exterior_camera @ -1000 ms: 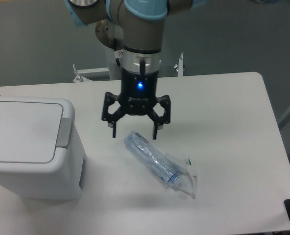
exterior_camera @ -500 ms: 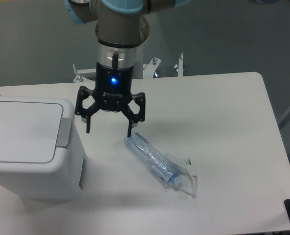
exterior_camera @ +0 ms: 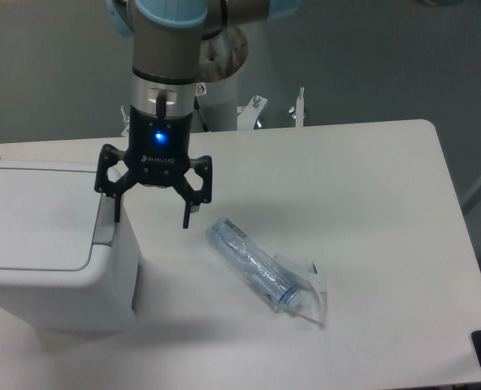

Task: Open the trash can
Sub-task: 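Lower the gripper finger onto the lid edge and push it open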

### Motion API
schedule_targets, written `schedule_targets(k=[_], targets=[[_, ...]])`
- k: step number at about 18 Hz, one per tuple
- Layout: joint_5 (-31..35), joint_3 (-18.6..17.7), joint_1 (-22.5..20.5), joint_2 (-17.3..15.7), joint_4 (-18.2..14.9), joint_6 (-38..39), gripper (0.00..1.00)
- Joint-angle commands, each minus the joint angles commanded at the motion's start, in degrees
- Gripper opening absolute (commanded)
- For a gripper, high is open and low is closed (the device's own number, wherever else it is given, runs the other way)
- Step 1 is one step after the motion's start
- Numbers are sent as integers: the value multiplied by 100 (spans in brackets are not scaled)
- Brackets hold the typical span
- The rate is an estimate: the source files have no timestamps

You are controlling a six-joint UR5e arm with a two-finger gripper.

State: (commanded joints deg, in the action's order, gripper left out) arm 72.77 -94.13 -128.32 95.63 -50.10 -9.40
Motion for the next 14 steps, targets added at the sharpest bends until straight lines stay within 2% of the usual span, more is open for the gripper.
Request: schedule_targets(k=[14], targets=[[0,-44,35,88,26,-9,100]])
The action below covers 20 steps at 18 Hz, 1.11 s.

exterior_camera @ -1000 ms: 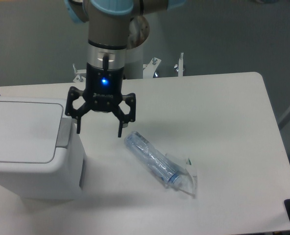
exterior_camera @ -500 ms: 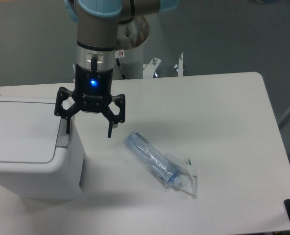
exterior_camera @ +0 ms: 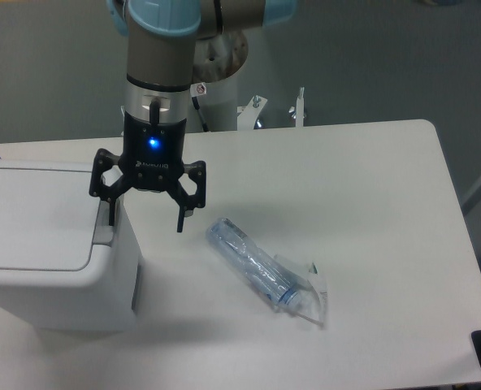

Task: Open the trash can
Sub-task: 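Lower the gripper finger onto the lid edge and push it open, then hold the gripper at the opened lid edge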

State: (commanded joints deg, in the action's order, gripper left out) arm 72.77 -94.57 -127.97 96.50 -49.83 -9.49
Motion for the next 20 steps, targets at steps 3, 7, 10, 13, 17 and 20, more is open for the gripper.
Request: schedule_targets(k=[3,7,10,13,17,20], targets=[[0,0,0,0,0,0,100],[0,0,0,0,-9,0,100],[0,9,0,0,-9,0,100],[0,26,0,-9,-9,-9,100],[0,114,-9,0,-9,-44,100],[87,211,-131,9,9,-88,100]])
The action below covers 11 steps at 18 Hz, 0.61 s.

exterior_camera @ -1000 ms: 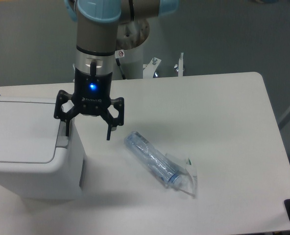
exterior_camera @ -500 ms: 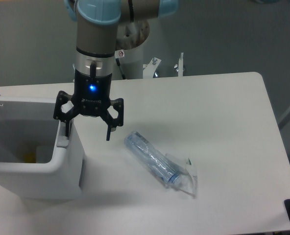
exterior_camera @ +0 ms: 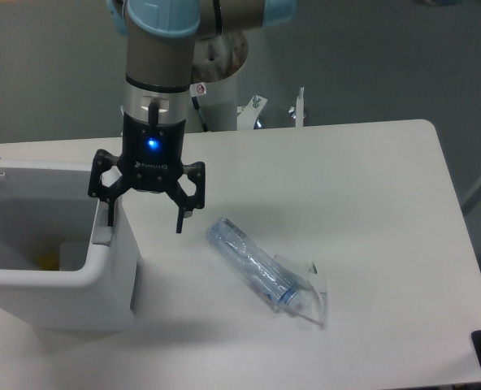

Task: Open the trash can

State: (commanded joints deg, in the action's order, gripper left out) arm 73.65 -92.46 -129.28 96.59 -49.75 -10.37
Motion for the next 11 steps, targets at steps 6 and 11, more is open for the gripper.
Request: schedule_targets(k=[6,11], targets=[[423,404,-659,289,-17,-132,100],[861,387,-1204,650,-17,-508,100]])
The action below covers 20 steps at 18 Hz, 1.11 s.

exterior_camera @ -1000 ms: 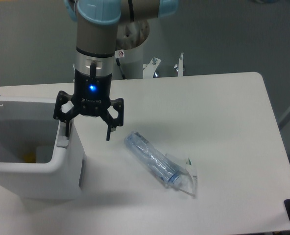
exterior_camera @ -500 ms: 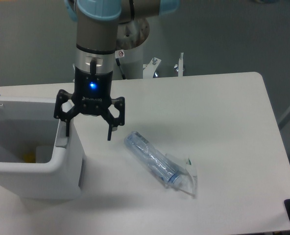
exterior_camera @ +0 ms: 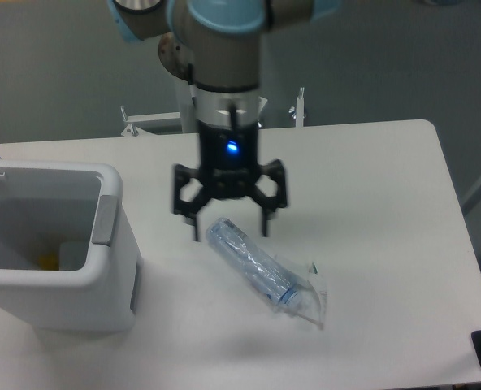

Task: Open the trash can

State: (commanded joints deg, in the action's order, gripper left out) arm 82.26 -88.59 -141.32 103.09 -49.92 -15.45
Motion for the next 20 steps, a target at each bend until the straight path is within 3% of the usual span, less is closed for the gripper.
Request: schedule_targets(k=[5,8,12,15,17,20], targets=[[45,44,-387,149,-26,-580,100],[54,-105,-851,333,-53,-1177,100],[63,-413,-1415,317,-62,-2100,100],[132,-448,-1591,430,-70,-2767,100],[570,-545,-1644,510,-105,-3620,100],[704,-562,-1635,528,-123,-3991,100]])
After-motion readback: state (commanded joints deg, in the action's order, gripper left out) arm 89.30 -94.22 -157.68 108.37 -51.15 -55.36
